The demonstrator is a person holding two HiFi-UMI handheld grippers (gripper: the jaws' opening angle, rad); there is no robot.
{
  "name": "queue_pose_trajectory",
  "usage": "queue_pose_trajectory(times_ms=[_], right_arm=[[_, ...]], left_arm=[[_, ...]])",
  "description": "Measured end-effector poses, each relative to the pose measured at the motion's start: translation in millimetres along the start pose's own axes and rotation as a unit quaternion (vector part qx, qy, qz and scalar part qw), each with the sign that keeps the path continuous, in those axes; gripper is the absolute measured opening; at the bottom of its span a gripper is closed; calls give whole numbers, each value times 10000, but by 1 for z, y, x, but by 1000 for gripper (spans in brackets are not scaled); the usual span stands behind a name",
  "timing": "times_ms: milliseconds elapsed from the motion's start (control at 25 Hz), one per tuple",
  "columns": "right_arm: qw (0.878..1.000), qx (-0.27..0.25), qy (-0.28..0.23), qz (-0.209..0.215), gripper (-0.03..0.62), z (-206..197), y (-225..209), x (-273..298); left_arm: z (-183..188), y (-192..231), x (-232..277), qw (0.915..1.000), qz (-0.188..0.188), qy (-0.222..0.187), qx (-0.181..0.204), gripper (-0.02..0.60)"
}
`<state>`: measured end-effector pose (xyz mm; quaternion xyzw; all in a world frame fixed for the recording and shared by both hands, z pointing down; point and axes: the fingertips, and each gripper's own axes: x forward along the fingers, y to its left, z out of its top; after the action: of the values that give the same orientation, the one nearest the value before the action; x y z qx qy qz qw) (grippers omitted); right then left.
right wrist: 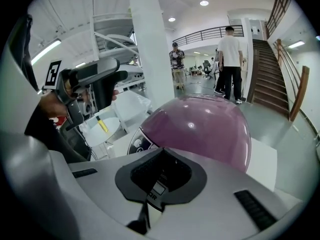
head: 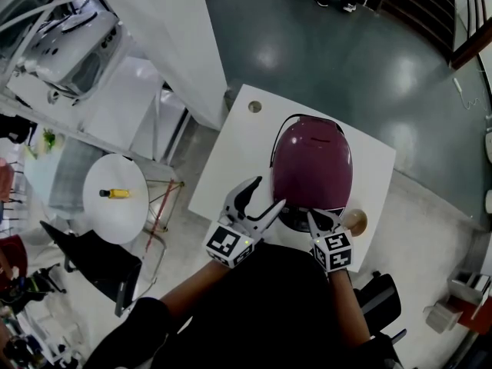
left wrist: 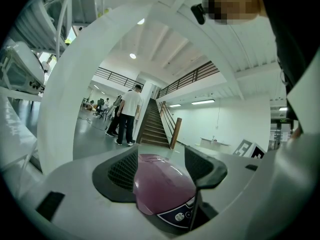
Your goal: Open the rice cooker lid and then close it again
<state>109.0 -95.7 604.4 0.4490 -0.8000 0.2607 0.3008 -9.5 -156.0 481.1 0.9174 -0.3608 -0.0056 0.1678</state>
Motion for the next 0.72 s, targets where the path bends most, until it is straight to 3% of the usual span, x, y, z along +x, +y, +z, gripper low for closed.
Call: queue_pose_trajectory(times_ms=[720], right_arm=[[9982,-499,286,-192,0,-3,4,2]], left_arm=[[0,-3,6,10000,-57,-42,-67,270]])
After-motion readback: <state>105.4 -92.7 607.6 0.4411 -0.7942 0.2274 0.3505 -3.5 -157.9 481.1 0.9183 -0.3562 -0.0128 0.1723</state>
